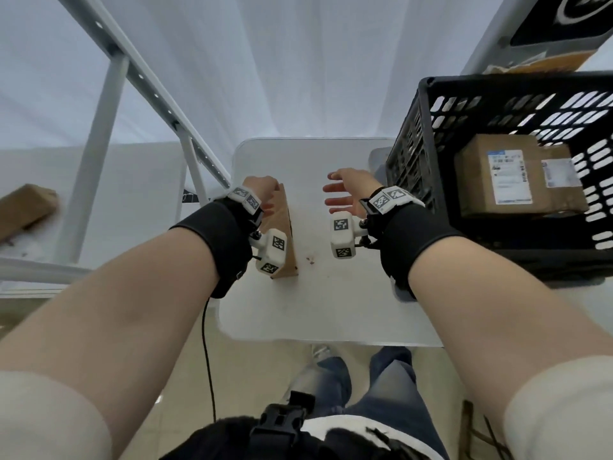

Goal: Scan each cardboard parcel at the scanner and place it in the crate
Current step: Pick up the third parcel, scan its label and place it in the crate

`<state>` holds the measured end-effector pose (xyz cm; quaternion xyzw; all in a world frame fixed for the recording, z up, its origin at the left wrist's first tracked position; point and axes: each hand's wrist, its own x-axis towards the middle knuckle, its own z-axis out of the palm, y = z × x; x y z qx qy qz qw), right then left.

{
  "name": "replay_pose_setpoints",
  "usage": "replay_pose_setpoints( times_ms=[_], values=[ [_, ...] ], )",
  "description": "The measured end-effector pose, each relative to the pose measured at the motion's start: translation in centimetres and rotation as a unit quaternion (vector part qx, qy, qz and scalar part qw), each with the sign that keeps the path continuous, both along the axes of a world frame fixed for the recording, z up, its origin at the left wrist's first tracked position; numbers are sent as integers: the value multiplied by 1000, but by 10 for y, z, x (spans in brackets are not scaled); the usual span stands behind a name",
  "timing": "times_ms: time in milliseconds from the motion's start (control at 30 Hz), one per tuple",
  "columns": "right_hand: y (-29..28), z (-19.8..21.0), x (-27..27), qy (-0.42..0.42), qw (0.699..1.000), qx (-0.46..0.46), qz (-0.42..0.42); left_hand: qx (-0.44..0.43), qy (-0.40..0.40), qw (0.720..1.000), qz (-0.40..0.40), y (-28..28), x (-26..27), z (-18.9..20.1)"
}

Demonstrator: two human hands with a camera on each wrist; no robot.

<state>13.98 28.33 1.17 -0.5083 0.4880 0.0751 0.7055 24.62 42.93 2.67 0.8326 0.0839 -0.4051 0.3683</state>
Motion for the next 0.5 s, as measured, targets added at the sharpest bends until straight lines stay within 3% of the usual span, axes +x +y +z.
replay_pose_setpoints(
  times_ms=[233, 367, 500],
  values=[
    [30, -47, 11, 52, 990, 56, 121, 66, -7, 998, -20, 31, 13, -44],
    [43, -64, 17, 80, 977, 74, 183, 52, 76, 996, 24, 39, 5, -62],
    [50, -73, 20, 97, 975, 64, 190, 5, 116, 991, 63, 36, -5, -73]
  ],
)
